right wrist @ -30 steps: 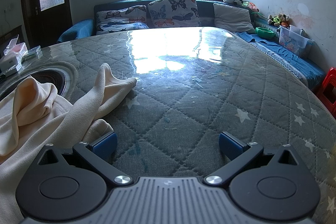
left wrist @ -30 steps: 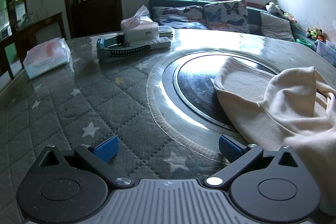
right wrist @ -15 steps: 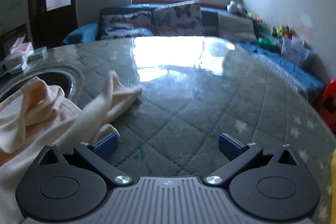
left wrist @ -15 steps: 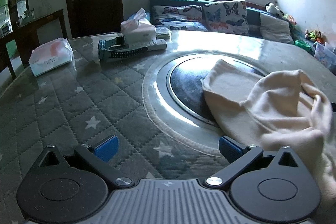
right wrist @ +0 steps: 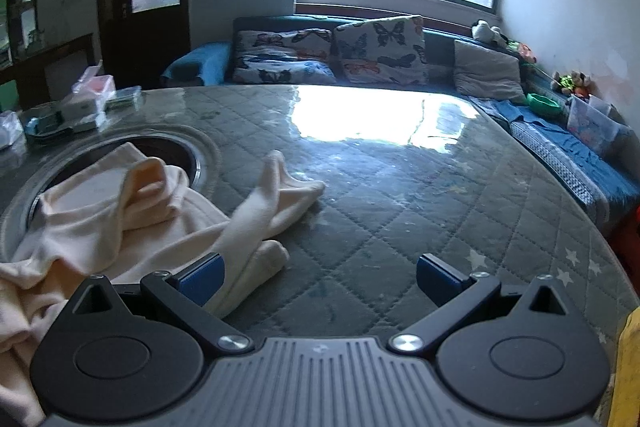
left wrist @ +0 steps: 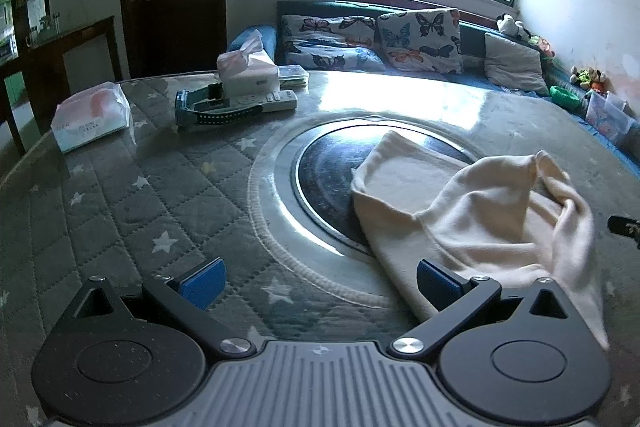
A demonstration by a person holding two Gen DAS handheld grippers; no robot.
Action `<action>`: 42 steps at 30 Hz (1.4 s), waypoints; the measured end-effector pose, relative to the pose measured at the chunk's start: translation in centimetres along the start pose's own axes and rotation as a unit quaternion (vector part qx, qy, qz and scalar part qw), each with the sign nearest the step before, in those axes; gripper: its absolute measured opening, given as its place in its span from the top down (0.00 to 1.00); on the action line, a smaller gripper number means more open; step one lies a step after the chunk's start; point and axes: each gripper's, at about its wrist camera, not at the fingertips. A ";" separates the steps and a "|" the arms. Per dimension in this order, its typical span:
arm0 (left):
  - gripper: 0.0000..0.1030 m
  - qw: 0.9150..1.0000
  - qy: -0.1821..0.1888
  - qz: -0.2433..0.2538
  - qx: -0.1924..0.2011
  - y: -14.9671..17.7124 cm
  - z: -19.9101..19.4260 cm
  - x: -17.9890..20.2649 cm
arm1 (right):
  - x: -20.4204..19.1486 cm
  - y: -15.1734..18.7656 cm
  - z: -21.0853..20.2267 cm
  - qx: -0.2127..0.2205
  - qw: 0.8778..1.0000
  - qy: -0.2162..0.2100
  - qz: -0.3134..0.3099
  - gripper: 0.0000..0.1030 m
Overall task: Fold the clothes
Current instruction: 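Move both open tools toward the cream shirt, approaching its sleeve and hem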
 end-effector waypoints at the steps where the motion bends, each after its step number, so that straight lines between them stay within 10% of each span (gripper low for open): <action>1: 0.00 1.000 0.003 -0.001 0.001 0.0 -0.2 0.1 | -0.2 -0.1 -0.3 0.002 1.000 -0.005 -0.002 0.00; 42: 0.00 0.999 0.020 0.026 -0.021 -0.7 -0.8 3.2 | -6.8 -0.2 -4.0 0.007 0.993 -0.084 -0.083 0.00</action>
Point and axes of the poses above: each gripper's, at about its wrist camera, not at the fingertips, and z roughly the way its jaws point, x to its right, y to its underside, and after that the axes turned 5 degrees about -x, right-handed
